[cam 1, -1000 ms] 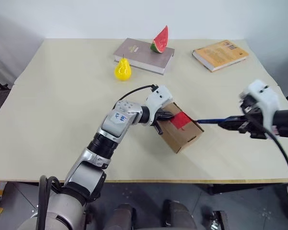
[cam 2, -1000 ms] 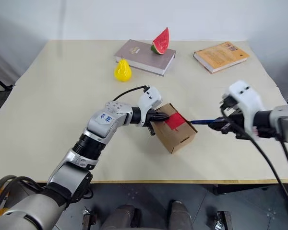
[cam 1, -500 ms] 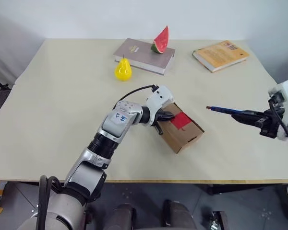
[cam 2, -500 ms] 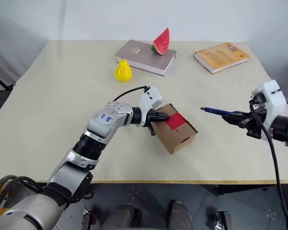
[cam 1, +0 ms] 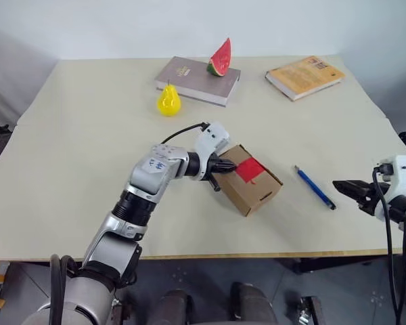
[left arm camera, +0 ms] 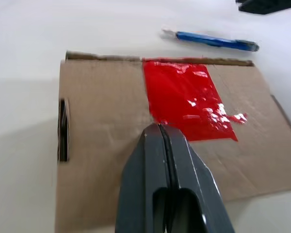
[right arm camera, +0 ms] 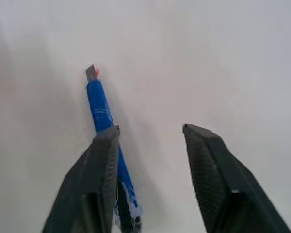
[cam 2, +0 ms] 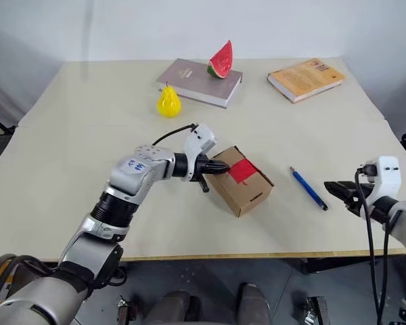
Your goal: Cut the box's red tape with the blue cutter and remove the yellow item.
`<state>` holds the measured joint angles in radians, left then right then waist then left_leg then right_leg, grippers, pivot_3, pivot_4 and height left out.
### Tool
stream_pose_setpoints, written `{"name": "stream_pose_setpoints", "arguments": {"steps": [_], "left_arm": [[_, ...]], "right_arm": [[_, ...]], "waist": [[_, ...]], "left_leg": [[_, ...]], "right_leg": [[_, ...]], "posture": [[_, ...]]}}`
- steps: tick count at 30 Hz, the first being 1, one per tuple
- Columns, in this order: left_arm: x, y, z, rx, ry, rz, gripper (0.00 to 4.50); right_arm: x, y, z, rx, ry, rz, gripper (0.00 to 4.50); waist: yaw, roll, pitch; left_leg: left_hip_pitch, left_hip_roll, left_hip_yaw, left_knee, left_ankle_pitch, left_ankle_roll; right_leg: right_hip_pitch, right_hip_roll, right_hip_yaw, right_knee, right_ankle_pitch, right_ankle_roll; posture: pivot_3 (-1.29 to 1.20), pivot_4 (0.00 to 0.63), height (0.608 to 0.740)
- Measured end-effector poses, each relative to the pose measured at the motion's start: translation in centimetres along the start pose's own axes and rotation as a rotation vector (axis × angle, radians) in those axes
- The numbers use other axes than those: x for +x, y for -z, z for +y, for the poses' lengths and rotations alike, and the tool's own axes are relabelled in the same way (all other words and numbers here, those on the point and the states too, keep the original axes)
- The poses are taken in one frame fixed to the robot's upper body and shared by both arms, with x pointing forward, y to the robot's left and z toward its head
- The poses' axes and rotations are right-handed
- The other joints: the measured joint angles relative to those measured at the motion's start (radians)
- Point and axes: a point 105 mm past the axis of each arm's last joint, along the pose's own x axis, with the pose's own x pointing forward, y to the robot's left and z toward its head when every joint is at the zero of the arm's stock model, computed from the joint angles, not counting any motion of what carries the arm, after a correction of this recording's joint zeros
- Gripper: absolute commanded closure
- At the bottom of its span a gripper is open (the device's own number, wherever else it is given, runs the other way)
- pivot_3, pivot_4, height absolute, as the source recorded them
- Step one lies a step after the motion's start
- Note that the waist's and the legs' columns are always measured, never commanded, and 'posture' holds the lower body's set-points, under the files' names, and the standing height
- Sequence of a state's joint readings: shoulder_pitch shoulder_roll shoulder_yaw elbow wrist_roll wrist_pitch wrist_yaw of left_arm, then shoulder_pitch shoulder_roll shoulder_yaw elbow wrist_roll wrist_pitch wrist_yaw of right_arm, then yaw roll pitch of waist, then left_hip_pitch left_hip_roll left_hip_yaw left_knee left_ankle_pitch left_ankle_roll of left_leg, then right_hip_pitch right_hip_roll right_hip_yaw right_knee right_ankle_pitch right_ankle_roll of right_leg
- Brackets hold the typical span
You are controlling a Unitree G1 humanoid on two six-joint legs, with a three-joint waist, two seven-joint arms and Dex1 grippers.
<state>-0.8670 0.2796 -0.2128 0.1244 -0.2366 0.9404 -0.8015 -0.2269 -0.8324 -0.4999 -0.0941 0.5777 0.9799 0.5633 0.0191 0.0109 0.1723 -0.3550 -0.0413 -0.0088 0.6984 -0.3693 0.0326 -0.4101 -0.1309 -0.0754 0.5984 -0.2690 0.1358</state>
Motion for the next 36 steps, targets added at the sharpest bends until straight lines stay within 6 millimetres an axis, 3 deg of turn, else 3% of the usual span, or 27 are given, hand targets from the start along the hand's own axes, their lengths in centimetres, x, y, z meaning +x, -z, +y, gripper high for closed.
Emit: {"name": "stream_pose_setpoints", "arguments": {"steps": [2,5,9,10,13,18,21,26,30,36], "left_arm": [[-1.2,0.4,-0.1,-0.058,0.031,0.0,4.5],[-2.7,1.0,-0.7,-0.135,0.088,0.015,4.5],[-5.2,2.5,-1.0,-0.18,0.105,0.067,4.5],[-5.5,3.0,-0.8,-0.187,0.088,0.08,4.5],[-5.6,3.9,-0.6,-0.195,0.059,0.096,4.5],[-3.5,5.4,0.3,-0.143,-0.038,0.107,4.5],[-1.7,5.4,1.5,-0.102,-0.14,0.071,4.5],[-0.2,4.2,1.1,-0.097,-0.184,-0.011,4.5],[-1.1,4.6,2.0,-0.124,-0.235,-0.023,4.5],[-2.6,4.2,2.6,-0.151,-0.278,-0.032,4.5]], "right_arm": [[0.2,-2.0,0.7,-0.076,-0.012,-0.026,1.22],[1.1,-4.5,3.0,-0.174,-0.07,-0.075,1.22],[3.3,-5.6,6.4,-0.268,-0.182,-0.04,1.22],[4.0,-5.5,7.2,-0.298,-0.209,-0.011,1.22],[5.7,-4.7,8.4,-0.355,-0.257,0.065,1.82],[9.2,-3.4,10.6,-0.487,-0.335,0.157,3.63],[10.4,-2.3,11.9,-0.556,-0.404,0.211,4.48],[9.8,-0.7,14.6,-0.653,-0.586,0.315,4.48],[8.4,-0.3,16.3,-0.659,-0.691,0.357,4.48],[8.0,0.9,18.6,-0.643,-0.745,0.364,4.48]], "waist": [[-0.006,0.001,0.001],[-0.006,0.001,0.003],[-0.01,0.001,0.004],[-0.009,0.001,0.005],[0.005,0.001,0.005],[0.005,0.001,0.005],[0.006,0.001,0.005],[0.003,0.001,0.005],[0.002,0.001,0.005],[0.002,0.001,0.005]], "left_leg": [[0.0,0.001,0.0,0.0,0.0,0.0],[-0.001,0.001,-0.001,0.0,0.0,-0.001],[-0.002,0.0,-0.002,0.0,0.0,-0.001],[-0.002,0.0,-0.002,0.0,0.0,-0.001],[-0.005,-0.001,-0.006,0.001,0.0,-0.001],[-0.011,-0.003,-0.008,0.001,0.0,0.0],[-0.015,-0.003,-0.008,0.001,0.001,0.0],[-0.016,-0.003,-0.008,0.001,0.001,0.0],[-0.016,-0.002,-0.007,0.001,0.001,0.0],[-0.016,-0.003,-0.008,0.002,0.0,0.0]], "right_leg": [[-0.001,0.001,0.0,0.001,0.0,0.0],[-0.002,0.001,0.0,0.002,0.0,0.0],[-0.003,0.0,0.0,0.001,0.0,0.0],[-0.003,0.0,0.0,0.0,0.0,0.0],[-0.003,-0.001,0.0,-0.001,0.0,0.0],[-0.006,0.0,-0.004,-0.004,0.001,0.001],[-0.009,0.0,-0.005,-0.003,0.002,0.003],[-0.01,0.0,-0.006,-0.003,0.003,0.006],[-0.011,0.0,-0.005,-0.002,0.003,0.006],[-0.013,0.0,-0.005,0.001,0.003,0.006]], "posture": [[0.0,0.15,0.74],[0.0,0.15,0.74],[0.0,0.15,0.74],[0.0,0.15,0.74],[0.0,0.15,0.74],[0.0,0.15,0.74],[0.0,0.15,0.74],[0.0,0.15,0.74],[0.0,0.15,0.74],[0.0,0.15,0.74]]}}
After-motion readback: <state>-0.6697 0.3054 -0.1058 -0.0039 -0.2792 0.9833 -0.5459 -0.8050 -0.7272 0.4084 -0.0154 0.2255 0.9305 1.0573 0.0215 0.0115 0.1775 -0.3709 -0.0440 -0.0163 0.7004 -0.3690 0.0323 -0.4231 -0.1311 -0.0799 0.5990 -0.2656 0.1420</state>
